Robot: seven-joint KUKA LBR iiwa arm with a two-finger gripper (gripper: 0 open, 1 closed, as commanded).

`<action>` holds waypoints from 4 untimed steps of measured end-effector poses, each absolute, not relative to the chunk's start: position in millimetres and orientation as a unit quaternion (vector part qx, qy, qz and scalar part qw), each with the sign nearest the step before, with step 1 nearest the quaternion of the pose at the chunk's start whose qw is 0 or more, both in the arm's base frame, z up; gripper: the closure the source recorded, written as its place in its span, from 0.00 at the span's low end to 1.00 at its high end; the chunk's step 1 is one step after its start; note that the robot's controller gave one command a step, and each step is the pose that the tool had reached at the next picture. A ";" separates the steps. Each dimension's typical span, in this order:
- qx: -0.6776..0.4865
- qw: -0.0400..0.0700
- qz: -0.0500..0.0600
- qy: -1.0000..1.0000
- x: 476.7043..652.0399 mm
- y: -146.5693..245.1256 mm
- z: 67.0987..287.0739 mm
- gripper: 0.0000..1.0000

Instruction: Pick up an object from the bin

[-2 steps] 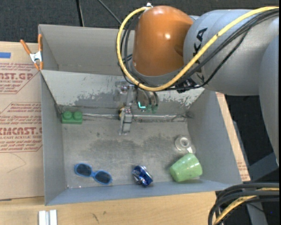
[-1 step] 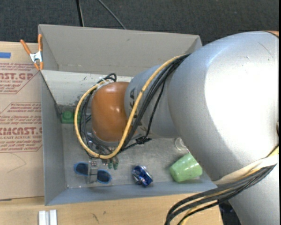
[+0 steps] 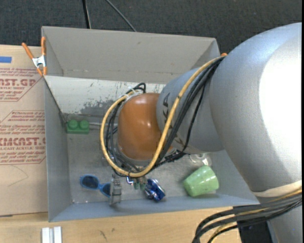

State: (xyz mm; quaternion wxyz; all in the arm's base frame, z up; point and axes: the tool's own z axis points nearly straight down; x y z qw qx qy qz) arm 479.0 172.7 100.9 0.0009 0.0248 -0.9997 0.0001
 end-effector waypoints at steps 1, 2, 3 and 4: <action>-0.130 0.000 -0.001 -0.991 482.8 189.2 104.5 0.00; -0.204 0.002 0.001 -0.979 480.2 179.8 68.4 0.00; -0.204 0.001 0.000 -0.979 479.4 180.3 67.6 0.00; -0.204 0.001 0.000 -0.979 479.6 180.3 67.8 1.00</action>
Offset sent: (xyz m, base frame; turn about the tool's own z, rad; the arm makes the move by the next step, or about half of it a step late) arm 0.0042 0.0154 0.0041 0.3125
